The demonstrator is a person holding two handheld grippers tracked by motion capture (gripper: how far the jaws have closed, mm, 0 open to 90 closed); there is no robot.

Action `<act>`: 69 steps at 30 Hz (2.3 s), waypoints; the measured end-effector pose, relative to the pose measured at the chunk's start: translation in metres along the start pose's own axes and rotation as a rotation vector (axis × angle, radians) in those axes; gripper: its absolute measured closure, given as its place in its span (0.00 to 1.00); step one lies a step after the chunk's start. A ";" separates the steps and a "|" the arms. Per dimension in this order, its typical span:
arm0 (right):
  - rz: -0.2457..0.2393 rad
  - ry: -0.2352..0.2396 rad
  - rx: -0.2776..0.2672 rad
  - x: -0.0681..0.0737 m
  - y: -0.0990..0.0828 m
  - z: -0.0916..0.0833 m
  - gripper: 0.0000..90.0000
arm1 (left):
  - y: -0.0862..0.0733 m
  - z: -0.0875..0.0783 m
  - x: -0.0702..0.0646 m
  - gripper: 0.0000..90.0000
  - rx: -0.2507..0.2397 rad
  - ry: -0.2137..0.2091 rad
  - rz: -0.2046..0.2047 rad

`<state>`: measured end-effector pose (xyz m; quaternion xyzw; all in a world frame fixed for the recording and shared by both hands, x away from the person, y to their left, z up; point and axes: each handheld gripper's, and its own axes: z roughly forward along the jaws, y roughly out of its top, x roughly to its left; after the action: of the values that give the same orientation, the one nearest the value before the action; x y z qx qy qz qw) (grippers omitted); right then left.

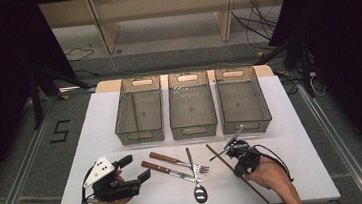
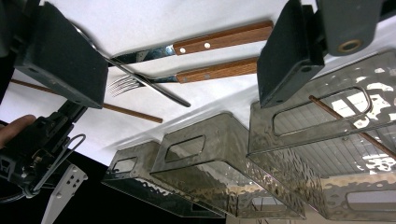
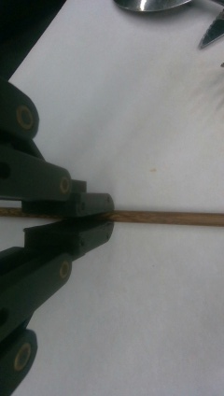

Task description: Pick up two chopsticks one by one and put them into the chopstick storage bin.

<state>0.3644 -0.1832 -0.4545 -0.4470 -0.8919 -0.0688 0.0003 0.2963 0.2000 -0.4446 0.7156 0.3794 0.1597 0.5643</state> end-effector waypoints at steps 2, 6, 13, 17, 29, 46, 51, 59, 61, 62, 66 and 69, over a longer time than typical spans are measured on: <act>-0.004 -0.002 0.000 0.000 0.000 0.000 0.95 | 0.000 0.000 0.000 0.18 -0.001 -0.001 0.001; -0.001 0.003 -0.013 -0.002 0.000 -0.002 0.95 | 0.000 0.000 0.000 0.18 -0.001 -0.001 0.000; -0.012 0.049 -0.090 -0.005 -0.003 -0.021 0.95 | 0.000 0.000 0.000 0.18 -0.001 0.001 0.002; -0.026 0.084 -0.170 -0.005 -0.003 -0.033 0.95 | 0.000 0.000 0.000 0.18 -0.001 0.001 0.001; -0.035 0.194 -0.407 0.000 0.028 -0.061 0.95 | 0.000 0.000 0.001 0.18 -0.003 0.002 -0.003; 0.018 0.259 -0.589 0.003 0.078 -0.072 0.95 | 0.000 0.000 0.001 0.18 -0.005 0.000 -0.002; 0.025 0.272 -0.609 0.007 0.097 -0.076 0.95 | 0.000 0.000 0.001 0.18 -0.007 -0.001 -0.004; 0.040 0.295 -0.606 0.013 0.128 -0.073 0.95 | 0.001 0.000 0.001 0.18 -0.005 -0.005 0.000; 0.045 0.301 -0.608 0.014 0.133 -0.073 0.95 | 0.001 0.000 0.001 0.18 -0.007 -0.005 -0.001; 0.047 0.308 -0.609 0.014 0.135 -0.073 0.95 | 0.001 0.000 0.000 0.18 -0.009 -0.006 -0.002; 0.061 0.321 -0.610 0.016 0.147 -0.071 0.95 | 0.001 0.000 0.000 0.18 -0.009 -0.006 -0.001; 0.066 0.330 -0.614 0.017 0.155 -0.070 0.95 | 0.001 0.000 0.000 0.18 -0.008 -0.008 -0.004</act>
<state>0.4729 -0.0868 -0.3647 -0.4377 -0.8025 -0.4053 0.0123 0.2967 0.1998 -0.4438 0.7131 0.3779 0.1571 0.5693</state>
